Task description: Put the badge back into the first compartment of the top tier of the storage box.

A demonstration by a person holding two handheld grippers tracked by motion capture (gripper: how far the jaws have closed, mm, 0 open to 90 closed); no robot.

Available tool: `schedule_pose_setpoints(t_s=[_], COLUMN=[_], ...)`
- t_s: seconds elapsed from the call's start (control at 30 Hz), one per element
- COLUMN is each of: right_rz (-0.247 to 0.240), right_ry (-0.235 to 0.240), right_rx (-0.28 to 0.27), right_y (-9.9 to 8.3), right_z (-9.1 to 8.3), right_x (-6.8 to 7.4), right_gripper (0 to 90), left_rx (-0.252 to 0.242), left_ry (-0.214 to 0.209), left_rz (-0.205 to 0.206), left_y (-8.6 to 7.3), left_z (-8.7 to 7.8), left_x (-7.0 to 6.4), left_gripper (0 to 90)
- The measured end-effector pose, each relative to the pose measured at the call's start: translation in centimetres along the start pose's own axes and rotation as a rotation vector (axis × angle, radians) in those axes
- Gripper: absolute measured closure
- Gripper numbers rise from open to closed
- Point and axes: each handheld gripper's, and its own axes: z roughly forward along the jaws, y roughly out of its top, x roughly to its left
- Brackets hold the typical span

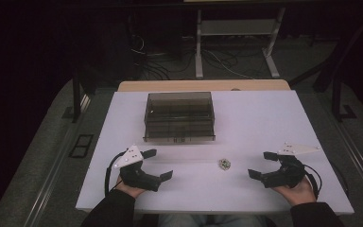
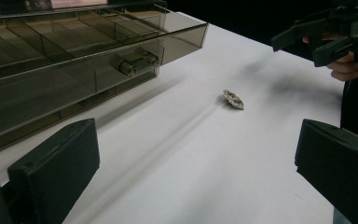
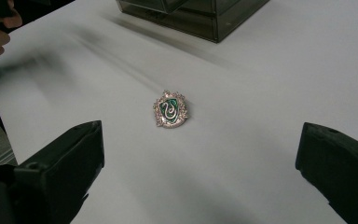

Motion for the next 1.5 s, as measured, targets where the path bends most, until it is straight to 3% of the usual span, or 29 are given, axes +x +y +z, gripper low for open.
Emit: schedule_pose_setpoints(t_s=[0.83,1.0,1.5], right_rz=[-0.006,-0.016,-0.054], right_ry=[0.008,0.022,0.038], right_rx=[0.003,0.016,0.056], right_y=[0.1,0.4,2.0], right_z=[-0.2,-0.1,0.0], right_x=[0.0,0.3,1.3], right_gripper=[0.8,0.8,0.8], left_rx=[0.009,0.028,0.022], left_ry=[-0.012,-0.006,0.001], left_rz=[0.0,0.011,-0.002], left_y=[-0.1,-0.2,-0.3], left_z=[0.0,0.1,0.0], left_x=[0.0,0.0,0.1], left_gripper=[0.0,0.0,0.0])
